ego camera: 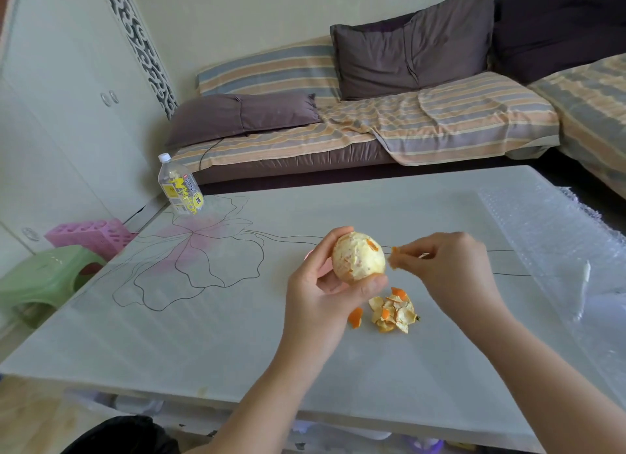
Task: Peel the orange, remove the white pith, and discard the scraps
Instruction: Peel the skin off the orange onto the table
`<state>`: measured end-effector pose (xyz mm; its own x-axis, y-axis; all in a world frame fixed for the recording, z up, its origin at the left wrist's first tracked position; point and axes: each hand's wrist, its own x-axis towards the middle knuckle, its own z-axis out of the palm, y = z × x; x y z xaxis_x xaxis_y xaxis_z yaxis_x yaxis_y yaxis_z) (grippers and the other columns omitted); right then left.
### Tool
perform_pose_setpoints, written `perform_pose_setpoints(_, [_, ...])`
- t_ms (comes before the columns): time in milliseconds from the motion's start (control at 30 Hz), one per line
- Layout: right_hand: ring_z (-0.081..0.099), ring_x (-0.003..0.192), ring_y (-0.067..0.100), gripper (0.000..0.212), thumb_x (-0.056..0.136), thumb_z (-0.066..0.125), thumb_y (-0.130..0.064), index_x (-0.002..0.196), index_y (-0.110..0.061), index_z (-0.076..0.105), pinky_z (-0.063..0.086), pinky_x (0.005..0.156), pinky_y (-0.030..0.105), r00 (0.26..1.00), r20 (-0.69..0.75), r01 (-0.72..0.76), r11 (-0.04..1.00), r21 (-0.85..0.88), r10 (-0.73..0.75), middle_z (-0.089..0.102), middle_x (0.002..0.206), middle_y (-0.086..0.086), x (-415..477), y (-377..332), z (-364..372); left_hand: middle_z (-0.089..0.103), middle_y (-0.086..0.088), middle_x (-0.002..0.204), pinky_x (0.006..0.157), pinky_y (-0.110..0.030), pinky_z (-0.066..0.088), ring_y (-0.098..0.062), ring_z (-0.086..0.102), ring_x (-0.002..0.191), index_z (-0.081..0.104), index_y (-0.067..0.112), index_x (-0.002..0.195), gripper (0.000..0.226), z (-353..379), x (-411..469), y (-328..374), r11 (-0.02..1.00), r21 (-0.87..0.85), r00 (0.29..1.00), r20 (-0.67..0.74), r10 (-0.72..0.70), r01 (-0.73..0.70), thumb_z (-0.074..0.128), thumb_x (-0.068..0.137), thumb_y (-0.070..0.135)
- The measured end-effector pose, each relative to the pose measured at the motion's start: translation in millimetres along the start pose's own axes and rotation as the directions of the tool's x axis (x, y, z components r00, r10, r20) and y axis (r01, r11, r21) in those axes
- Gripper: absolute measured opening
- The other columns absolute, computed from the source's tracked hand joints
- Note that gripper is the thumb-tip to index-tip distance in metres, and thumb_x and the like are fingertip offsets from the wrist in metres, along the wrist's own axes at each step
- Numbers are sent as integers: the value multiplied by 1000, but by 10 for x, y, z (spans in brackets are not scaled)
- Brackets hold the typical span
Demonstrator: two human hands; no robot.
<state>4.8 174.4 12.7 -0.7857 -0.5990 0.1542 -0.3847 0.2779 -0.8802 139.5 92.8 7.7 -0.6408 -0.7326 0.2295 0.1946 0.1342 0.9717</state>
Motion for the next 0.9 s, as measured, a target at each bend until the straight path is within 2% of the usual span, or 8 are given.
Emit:
perform_pose_setpoints(167, [53,48,1,12,76,68,3,74,-8,74,32,36,3,996,33,-75,995,-69,77,66,67,-4,55,112,62,72,3,99,68,-24,56,-7,69,87,67,21,111,68,-93,26,-47,995,-64,996,55,-71,74,87,46,17])
perform_pose_setpoints(367, [63,71,14,25,85,53,0,97,-9,73,39,49,14,996,51,-64,968,-244,78,71,91,6,91,213,118,72,2,108,74,-18,53,-8,68,95,73,28,101,57,-188,8,-94,991,-76,991,87,-101,108,86,46,22])
perform_pose_setpoints(433, [58,62,5,17,84,60,-5,96,-7,72,37,47,12,998,31,-44,965,-257,54,70,86,7,81,205,105,73,5,103,72,-15,52,-8,69,93,71,25,104,58,-218,3,-99,992,-69,991,94,-96,103,86,49,13])
perform_pose_setpoints(500, [53,55,-1,3,79,70,-12,82,-12,71,34,42,8,1000,17,-18,974,-227,22,66,74,-4,65,166,73,73,8,100,70,-15,52,-9,69,92,71,26,102,55,-238,-6,-86,995,-54,992,94,-80,85,85,52,9])
perform_pose_setpoints(567, [58,58,6,9,77,75,-18,72,-17,67,38,46,12,1000,18,4,989,-146,-1,64,68,-9,34,81,37,73,10,100,70,-17,52,-10,69,93,71,33,97,51,-263,-13,-92,999,3,995,94,-42,42,84,54,10])
perform_pose_setpoints(667, [65,62,10,11,79,73,-21,69,-26,70,52,60,23,997,68,39,996,77,-44,69,65,-6,-86,-101,-19,71,16,98,73,-17,52,-8,68,92,66,31,99,53,-272,-30,-102,993,115,998,63,22,-29,83,60,1])
perform_pose_setpoints(767, [64,66,16,14,80,70,-20,71,-30,76,52,64,29,983,137,99,978,184,-125,71,70,-3,-309,-239,-1,68,18,101,76,-15,50,-10,66,94,59,27,109,59,-267,-58,-148,968,230,995,41,95,-102,84,64,-2])
perform_pose_setpoints(900, [62,60,4,24,78,72,-15,65,-35,73,44,60,10,967,92,217,960,177,-236,68,76,-23,-483,-305,79,62,9,110,83,-11,46,-8,62,103,50,32,132,78,-273,-81,-205,875,431,971,11,238,-219,86,63,28])
